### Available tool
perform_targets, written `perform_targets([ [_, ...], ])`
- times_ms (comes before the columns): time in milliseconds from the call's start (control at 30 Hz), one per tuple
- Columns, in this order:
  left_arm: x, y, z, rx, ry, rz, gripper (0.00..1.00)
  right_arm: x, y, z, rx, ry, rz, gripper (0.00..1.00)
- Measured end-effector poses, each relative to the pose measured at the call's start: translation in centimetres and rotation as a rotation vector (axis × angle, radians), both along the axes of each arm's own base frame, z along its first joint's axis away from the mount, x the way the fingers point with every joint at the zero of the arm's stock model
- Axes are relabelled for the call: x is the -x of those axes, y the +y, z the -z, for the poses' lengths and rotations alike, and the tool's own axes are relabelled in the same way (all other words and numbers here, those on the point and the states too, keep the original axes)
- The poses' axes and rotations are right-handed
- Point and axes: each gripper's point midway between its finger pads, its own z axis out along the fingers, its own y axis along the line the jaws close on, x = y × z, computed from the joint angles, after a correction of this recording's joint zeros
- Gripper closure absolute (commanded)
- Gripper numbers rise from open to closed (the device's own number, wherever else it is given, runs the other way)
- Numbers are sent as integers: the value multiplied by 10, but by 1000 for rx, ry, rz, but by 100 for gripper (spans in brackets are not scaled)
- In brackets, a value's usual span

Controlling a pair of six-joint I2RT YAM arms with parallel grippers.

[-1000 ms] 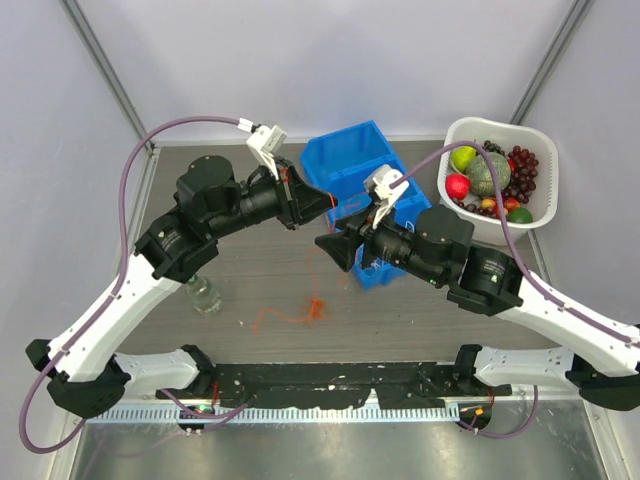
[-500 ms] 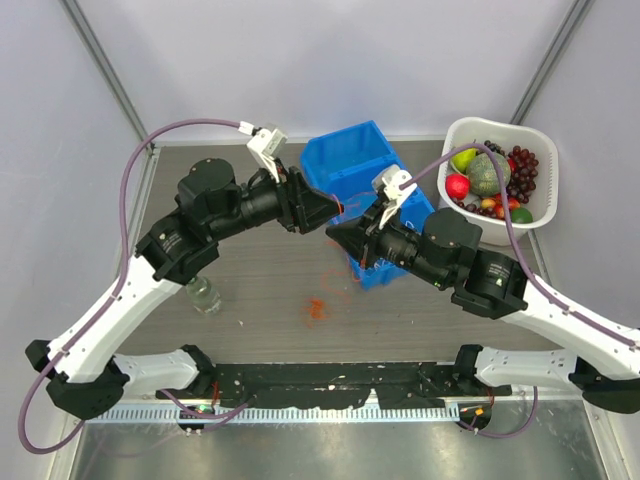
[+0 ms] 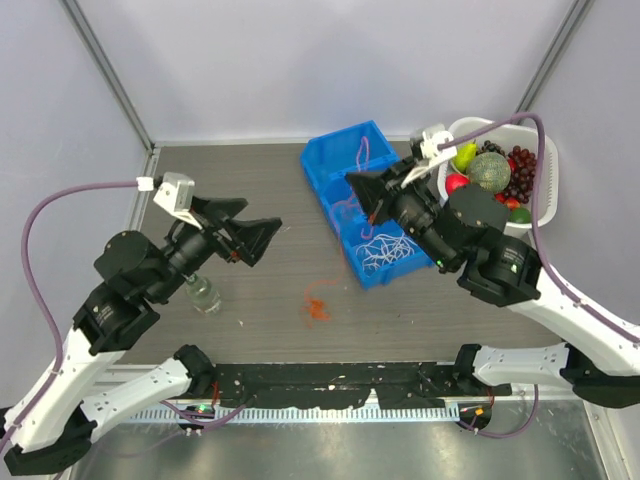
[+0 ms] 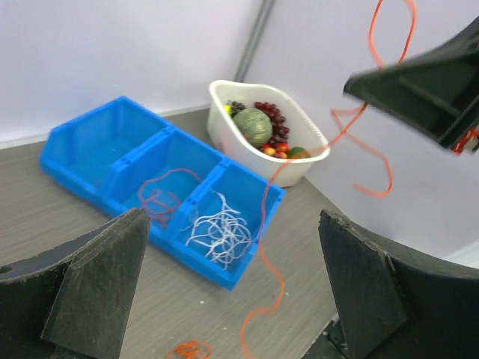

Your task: Untangle the cables

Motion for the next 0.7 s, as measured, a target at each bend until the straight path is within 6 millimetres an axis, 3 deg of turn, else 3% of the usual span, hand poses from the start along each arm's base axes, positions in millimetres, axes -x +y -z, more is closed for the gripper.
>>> perform_targets([
  [167, 2, 22, 16, -31, -38, -75, 0, -49, 0, -24, -9, -28, 156, 99],
  [267, 0, 27, 27, -71, -52, -92, 0, -101, -6, -24, -14, -14, 239, 99],
  [300, -2, 27, 31, -88, -55, -99, 0, -126, -13, -21, -15, -5, 281, 99],
  [433, -8, 22, 48, -143, -34, -100, 0, -189, -20, -7, -11, 26, 359, 99],
  [567, -13, 11, 69, -206, 14, -69, 0, -229, -18, 4, -9, 22, 393, 99],
  [700, -14, 4, 83, -248, 47, -41, 0, -268, -20, -1, -46, -33, 430, 99],
])
